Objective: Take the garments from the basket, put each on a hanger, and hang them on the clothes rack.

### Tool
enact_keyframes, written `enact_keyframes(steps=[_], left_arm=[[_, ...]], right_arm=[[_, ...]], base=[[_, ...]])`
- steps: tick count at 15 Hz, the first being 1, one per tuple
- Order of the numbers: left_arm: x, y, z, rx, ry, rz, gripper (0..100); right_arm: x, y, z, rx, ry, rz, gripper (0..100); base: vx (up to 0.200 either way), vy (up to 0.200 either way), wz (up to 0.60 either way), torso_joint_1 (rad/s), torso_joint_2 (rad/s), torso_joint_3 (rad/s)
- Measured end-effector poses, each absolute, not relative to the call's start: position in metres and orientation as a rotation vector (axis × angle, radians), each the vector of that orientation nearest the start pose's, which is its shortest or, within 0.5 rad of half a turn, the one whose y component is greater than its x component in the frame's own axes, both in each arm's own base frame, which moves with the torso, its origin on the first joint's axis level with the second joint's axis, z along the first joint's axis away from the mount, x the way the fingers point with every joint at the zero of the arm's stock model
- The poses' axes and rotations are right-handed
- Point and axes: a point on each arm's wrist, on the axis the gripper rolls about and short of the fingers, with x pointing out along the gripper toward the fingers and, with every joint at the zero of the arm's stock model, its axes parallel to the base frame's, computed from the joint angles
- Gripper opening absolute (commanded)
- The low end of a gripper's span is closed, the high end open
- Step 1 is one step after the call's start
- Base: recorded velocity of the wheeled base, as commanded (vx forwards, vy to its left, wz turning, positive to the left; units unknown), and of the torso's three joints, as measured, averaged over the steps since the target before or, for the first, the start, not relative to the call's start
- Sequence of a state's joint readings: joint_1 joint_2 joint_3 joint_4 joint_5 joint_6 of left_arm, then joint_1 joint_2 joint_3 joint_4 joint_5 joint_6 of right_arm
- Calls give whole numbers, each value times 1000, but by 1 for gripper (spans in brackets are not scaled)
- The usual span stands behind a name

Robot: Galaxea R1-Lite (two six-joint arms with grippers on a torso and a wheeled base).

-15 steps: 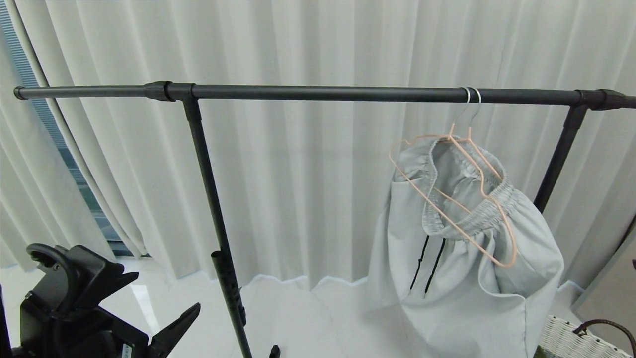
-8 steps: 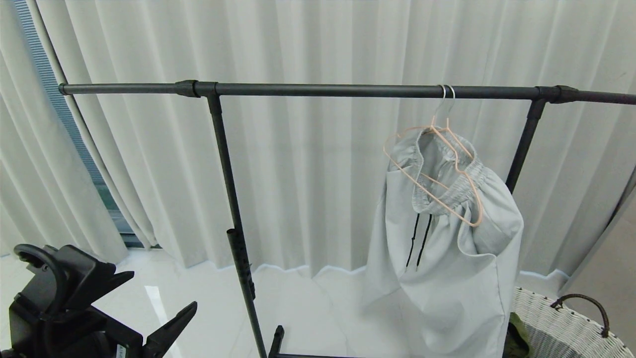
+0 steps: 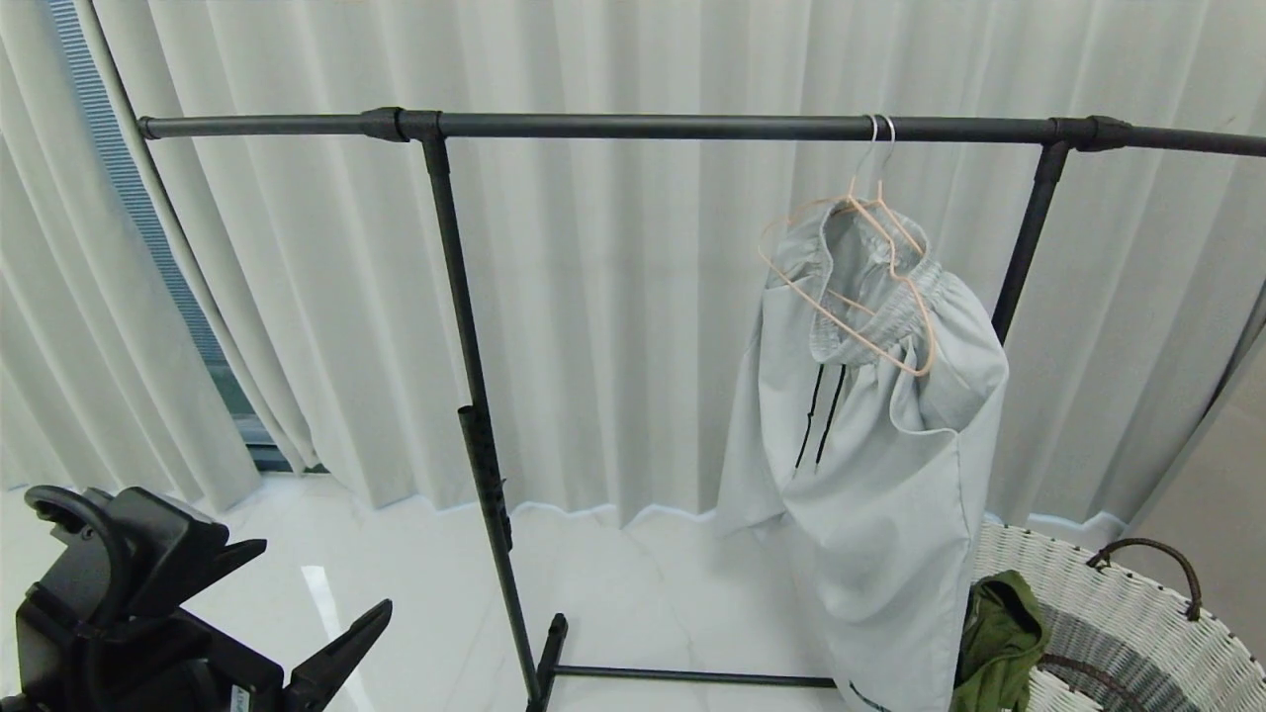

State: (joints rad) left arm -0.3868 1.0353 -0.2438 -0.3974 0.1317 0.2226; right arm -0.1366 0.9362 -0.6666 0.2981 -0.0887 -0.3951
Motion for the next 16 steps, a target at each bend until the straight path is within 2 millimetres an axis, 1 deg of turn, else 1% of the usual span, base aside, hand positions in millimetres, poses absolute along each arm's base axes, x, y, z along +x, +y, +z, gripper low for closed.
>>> enact_keyframes(steps=[6,9,14,16], left_arm=[[110,-42,148,320,350,-295,100],[111,-42,149,320,349,-295,100],[112,-43,151,310,342,-297,100],[113,-44,152,309,342,-310,100]], right_arm=[[95,-15,204,-377,634,-96,100],[94,-16,201,-383,654,-121,100],[94,-23,191,-420,719,-180,100],[99,-25,189,-416,727,-185,100]], base=[[0,0,0,-114,458,331],[0,0,0,2,61,33],[0,0,0,-21,64,65],[200,0,0,-5,22,22]])
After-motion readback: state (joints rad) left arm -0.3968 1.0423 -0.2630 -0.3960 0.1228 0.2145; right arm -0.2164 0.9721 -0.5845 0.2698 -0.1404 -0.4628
